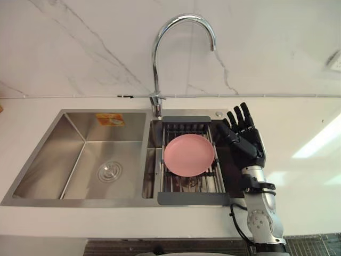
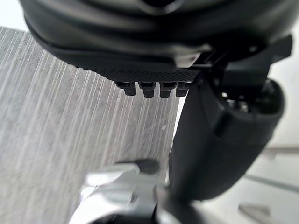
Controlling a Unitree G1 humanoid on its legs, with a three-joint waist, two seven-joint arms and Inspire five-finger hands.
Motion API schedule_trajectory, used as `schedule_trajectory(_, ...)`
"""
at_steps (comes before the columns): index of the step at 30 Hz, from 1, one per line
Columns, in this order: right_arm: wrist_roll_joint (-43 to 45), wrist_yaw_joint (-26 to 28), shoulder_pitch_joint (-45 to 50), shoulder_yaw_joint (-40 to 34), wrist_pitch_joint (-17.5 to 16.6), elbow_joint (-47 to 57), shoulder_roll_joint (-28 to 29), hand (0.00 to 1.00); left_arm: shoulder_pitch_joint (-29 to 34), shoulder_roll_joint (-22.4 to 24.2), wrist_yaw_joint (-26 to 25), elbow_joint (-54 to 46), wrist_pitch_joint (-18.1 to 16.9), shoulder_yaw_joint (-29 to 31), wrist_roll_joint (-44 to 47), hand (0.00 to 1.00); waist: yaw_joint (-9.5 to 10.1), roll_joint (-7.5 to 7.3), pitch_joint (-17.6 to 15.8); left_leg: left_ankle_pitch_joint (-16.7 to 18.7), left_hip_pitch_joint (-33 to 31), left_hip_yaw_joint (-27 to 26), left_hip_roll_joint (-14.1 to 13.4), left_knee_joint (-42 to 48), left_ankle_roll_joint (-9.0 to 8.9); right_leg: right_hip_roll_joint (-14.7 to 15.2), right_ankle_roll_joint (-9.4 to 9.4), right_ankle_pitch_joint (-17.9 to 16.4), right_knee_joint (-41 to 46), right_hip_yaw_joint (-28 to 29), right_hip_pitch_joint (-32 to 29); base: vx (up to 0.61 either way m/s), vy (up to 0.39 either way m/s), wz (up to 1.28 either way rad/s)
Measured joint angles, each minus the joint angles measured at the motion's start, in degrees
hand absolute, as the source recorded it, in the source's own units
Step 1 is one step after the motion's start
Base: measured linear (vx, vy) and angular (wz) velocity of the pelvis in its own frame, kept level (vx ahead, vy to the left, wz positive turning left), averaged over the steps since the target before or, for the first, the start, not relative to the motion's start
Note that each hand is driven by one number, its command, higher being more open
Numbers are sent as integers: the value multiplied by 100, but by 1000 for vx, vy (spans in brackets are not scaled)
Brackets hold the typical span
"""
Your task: Walk over to the sink, pick up the cup, carry it to the dishwasher, place the cup inside the dishwasher, then close the dishwasher door
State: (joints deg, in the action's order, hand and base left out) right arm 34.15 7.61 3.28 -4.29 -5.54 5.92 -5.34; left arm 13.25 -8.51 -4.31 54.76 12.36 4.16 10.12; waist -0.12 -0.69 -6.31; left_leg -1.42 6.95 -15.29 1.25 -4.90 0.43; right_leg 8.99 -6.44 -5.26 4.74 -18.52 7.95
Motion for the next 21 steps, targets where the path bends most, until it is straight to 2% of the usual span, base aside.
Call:
schedule_trajectory(3, -1007, -155, 1, -1, 87, 4, -213, 100, -14, -18, 20, 146, -24, -30, 438, 100, -63, 10, 2, -16, 36, -160, -75, -2, -28, -83, 28, 74, -99, 118, 5, -4, -36, -28)
schedule_trajectory(9, -1240, -221, -27, -262, 92, 42, -674, 100, 10, -11, 130, 201, -87, 57, 310, 100, -106, 13, 4, -17, 36, -182, -99, -5, -161, -102, 24, 84, -131, 95, 10, 1, -6, -1)
schedule_trajectory(12, -1692, 134, -90, -369, 92, 199, -1014, 100, 39, 12, 143, 203, -134, 108, 311, 100, -132, 13, 4, -17, 47, -193, -100, -5, -215, -106, 3, 113, -172, 88, 33, 0, 0, 0)
schedule_trajectory(17, -2504, 1529, -460, -276, 103, 253, -2069, 100, 43, 49, 224, 178, -145, 276, -33, 100, -209, 7, 7, -21, 53, -222, -101, -15, -226, -108, 12, 171, -208, 85, 32, -28, 3, -2)
schedule_trajectory(21, -2691, 2120, -501, -152, 116, 245, -2361, 100, 43, 40, 304, 176, -137, 290, -240, 100, -214, 2, 8, -37, 49, -244, -102, -35, -211, -120, 45, 209, -270, 91, 24, -48, 4, -3)
